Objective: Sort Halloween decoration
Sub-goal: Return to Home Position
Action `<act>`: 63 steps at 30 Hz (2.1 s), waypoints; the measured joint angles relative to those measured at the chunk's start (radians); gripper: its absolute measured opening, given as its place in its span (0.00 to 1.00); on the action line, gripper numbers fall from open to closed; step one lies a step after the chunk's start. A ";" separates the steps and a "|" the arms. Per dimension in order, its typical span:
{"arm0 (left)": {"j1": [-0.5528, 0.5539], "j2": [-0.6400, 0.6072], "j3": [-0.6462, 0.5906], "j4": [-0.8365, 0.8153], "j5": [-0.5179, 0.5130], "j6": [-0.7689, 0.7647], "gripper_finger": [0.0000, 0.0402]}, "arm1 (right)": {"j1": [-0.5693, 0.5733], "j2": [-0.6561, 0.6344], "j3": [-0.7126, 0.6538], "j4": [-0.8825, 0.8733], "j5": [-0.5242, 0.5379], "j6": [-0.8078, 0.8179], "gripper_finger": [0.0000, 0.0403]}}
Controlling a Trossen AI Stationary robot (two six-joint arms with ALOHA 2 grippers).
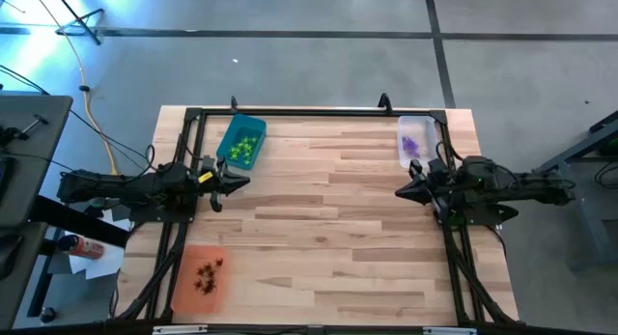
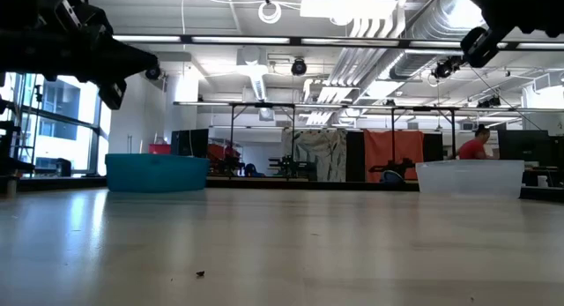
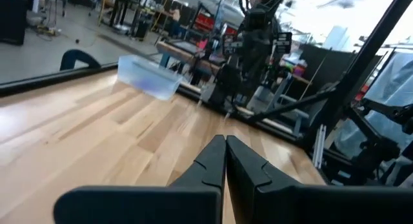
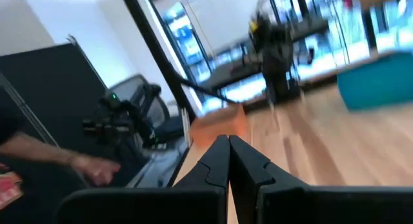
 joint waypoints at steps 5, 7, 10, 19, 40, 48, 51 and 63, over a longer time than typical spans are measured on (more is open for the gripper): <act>0.000 0.000 0.000 -0.019 0.000 0.000 0.00 | -0.006 -0.112 -0.118 0.086 -0.001 -0.039 0.00; 0.000 0.000 0.000 -0.019 0.000 0.000 0.00 | -0.006 -0.151 -0.153 0.097 -0.007 -0.038 0.00; 0.000 0.000 0.000 -0.019 0.000 0.000 0.00 | -0.005 -0.204 -0.197 0.104 -0.010 -0.045 0.00; 0.000 0.002 0.000 -0.024 -0.001 0.000 0.00 | -0.006 -0.200 -0.264 0.115 0.045 -0.078 0.00; -0.004 -0.229 0.001 -0.077 -0.001 0.001 0.00 | -0.002 -0.212 -0.264 0.058 0.037 -0.082 0.00; -0.008 -0.240 0.000 -0.196 -0.002 0.001 0.00 | -0.002 -0.207 -0.264 0.058 0.037 -0.082 0.00; -0.009 -0.239 0.000 -0.235 0.003 0.001 0.00 | -0.002 -0.207 -0.264 0.059 0.037 -0.082 0.00; -0.009 -0.222 0.000 -0.237 0.005 0.001 0.00 | -0.002 -0.206 -0.264 0.059 0.038 -0.082 0.00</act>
